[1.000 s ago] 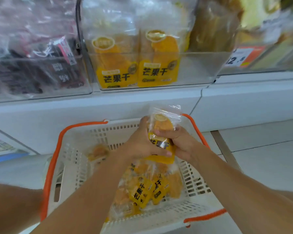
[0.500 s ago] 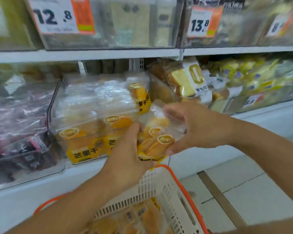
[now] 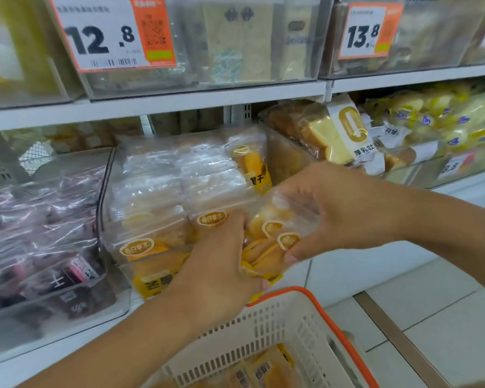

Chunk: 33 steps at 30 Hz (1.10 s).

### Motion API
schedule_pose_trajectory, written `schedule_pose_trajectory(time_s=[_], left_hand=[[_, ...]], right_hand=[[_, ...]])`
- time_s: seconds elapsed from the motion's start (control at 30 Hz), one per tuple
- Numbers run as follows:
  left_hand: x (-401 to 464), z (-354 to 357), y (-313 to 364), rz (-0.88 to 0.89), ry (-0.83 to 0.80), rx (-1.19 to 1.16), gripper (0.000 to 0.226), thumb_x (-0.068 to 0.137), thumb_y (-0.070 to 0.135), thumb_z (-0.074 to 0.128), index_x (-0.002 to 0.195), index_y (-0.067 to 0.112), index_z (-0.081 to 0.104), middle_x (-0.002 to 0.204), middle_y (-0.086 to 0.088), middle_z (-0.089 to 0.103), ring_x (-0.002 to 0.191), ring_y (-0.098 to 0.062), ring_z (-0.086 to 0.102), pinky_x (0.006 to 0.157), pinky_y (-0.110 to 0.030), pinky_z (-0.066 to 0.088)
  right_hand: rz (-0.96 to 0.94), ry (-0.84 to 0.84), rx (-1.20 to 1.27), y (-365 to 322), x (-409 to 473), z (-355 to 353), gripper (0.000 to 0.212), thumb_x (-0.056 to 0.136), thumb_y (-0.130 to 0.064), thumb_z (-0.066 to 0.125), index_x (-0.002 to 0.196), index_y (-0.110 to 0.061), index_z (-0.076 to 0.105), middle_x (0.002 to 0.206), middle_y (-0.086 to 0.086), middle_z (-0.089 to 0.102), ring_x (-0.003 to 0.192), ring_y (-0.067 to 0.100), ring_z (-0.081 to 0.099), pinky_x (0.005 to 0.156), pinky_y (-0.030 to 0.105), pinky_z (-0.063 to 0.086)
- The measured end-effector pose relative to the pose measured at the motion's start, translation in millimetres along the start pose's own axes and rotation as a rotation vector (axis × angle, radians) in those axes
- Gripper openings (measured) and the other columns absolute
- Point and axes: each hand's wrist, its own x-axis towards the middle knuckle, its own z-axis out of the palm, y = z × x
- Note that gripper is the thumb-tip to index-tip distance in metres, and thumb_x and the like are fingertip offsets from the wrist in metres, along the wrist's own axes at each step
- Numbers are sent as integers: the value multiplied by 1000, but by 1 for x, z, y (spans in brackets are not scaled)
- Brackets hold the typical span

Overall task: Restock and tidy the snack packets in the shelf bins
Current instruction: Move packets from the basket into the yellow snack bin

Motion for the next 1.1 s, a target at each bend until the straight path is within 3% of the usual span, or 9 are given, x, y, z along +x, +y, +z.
schedule_pose_trajectory(time_s=[0.1, 0.2, 0.27, 0.37, 0.57, 0.7, 0.83, 0.97, 1.1], left_hand=[[-6, 4, 4, -17, -31, -23, 61, 62, 34, 92, 105, 34, 50, 96, 16, 65, 87, 2, 63, 76, -33, 56], [-6, -6, 13, -27, 73, -151, 59, 54, 30, 96, 99, 35, 58, 89, 17, 70, 79, 4, 66, 65, -21, 55], [-4, -16, 19, -82, 201, -396, 59, 50, 22, 96, 98, 31, 62, 84, 19, 72, 72, 3, 68, 56, -15, 52], [-6, -18, 28, -134, 256, -771, 59, 55, 23, 85, 110, 24, 62, 91, 4, 77, 79, -13, 74, 62, -29, 59], [-11, 2, 33, -172, 225, -1014, 58, 74, 9, 73, 124, 29, 53, 92, 2, 75, 83, -14, 74, 61, -26, 58], [-11, 5, 21, -159, 129, -970, 77, 57, 8, 80, 121, 41, 52, 100, -4, 74, 91, -21, 73, 75, -38, 59], [-10, 8, 13, -137, 48, -711, 86, 57, 0, 89, 124, 41, 53, 110, 9, 69, 93, -12, 72, 72, -29, 59], [-9, 8, 16, -54, 6, 14, 106, 43, 52, 95, 132, 44, 38, 118, 27, 55, 102, 5, 58, 88, -23, 53], [-8, 15, 31, 7, 152, 576, 113, 41, 82, 75, 129, 32, 25, 121, 15, 33, 109, -9, 45, 87, -27, 47]], right_hand=[[75, -27, 155, 9, 4, 13, 34, 66, -10, 94, 89, -9, 69, 84, 14, 73, 79, 34, 71, 71, 57, 57], [139, 53, 315, 13, -2, 0, 39, 69, -1, 88, 103, -6, 71, 94, 10, 76, 87, 27, 75, 79, 45, 62], [172, 156, 517, 18, -9, -8, 45, 70, -1, 84, 112, -3, 68, 105, 15, 75, 97, 33, 73, 87, 50, 59], [243, 264, 807, 22, -14, -5, 50, 70, -3, 78, 118, -1, 66, 113, 17, 74, 105, 33, 71, 90, 42, 59], [303, 138, 887, 21, -17, 7, 48, 73, -5, 75, 120, -4, 65, 116, 15, 73, 108, 31, 71, 89, 41, 59], [330, -57, 788, 25, -21, 6, 51, 75, 7, 73, 123, -5, 62, 118, 16, 72, 109, 34, 70, 91, 54, 56], [353, -61, 722, 28, -21, 4, 56, 75, 16, 73, 127, -1, 60, 119, 18, 71, 110, 33, 69, 94, 47, 57], [402, -20, 589, 23, -19, 8, 48, 71, 9, 82, 115, -3, 68, 109, 19, 74, 99, 37, 72, 84, 53, 59], [390, 61, 564, 10, -16, 10, 34, 70, 6, 84, 99, -7, 71, 96, 19, 76, 88, 38, 74, 79, 55, 60]])
